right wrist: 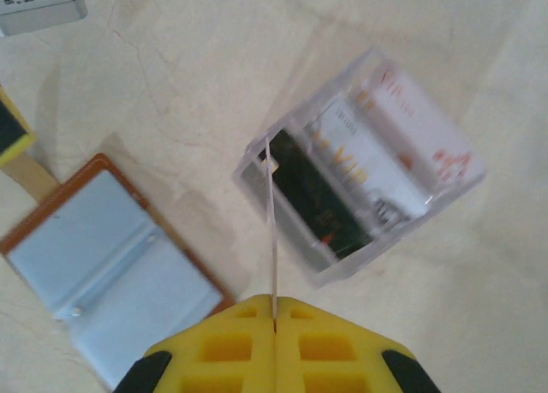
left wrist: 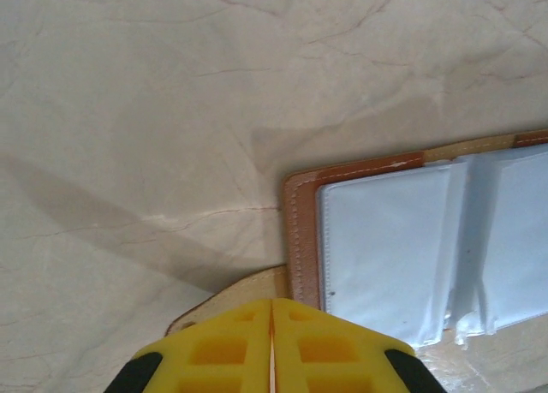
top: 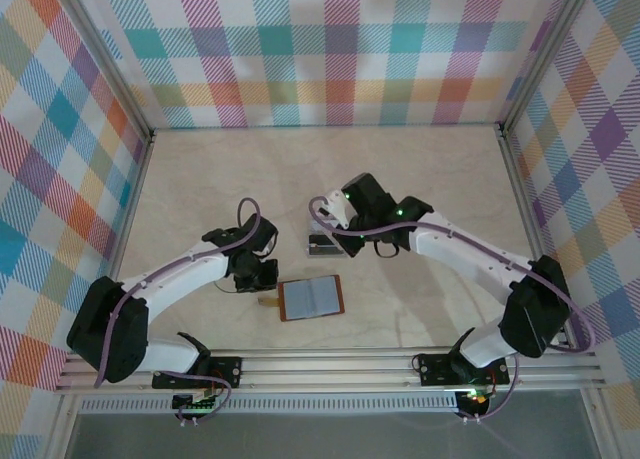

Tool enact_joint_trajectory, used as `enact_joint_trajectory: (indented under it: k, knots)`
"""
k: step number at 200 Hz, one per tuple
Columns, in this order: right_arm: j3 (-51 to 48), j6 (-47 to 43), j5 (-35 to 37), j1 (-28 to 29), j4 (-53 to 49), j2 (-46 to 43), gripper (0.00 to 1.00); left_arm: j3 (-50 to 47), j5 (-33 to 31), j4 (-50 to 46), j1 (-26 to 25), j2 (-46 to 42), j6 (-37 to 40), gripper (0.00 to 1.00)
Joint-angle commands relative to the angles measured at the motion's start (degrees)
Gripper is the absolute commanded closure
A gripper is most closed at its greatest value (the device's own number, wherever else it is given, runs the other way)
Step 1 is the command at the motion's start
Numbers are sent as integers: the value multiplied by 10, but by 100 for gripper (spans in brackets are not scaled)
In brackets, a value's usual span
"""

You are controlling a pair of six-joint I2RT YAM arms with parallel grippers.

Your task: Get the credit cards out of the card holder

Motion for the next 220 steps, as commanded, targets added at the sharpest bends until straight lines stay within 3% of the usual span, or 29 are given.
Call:
enact_joint_trajectory:
  k: [1, 52, 122, 220]
  knots:
    - [49, -168, -34, -19, -17, 39, 100, -24, 27, 10, 23, -18, 15, 90]
    - [188, -301, -80, -41, -107, 142, 100, -40, 44, 30, 24, -20, 13, 88]
    - [319, -357, -86, -66, -180, 243, 100, -38, 52, 37, 24, -8, 21, 87]
    - [415, -383, -61, -77, -255, 350, 100, -31, 60, 44, 24, 2, 32, 90]
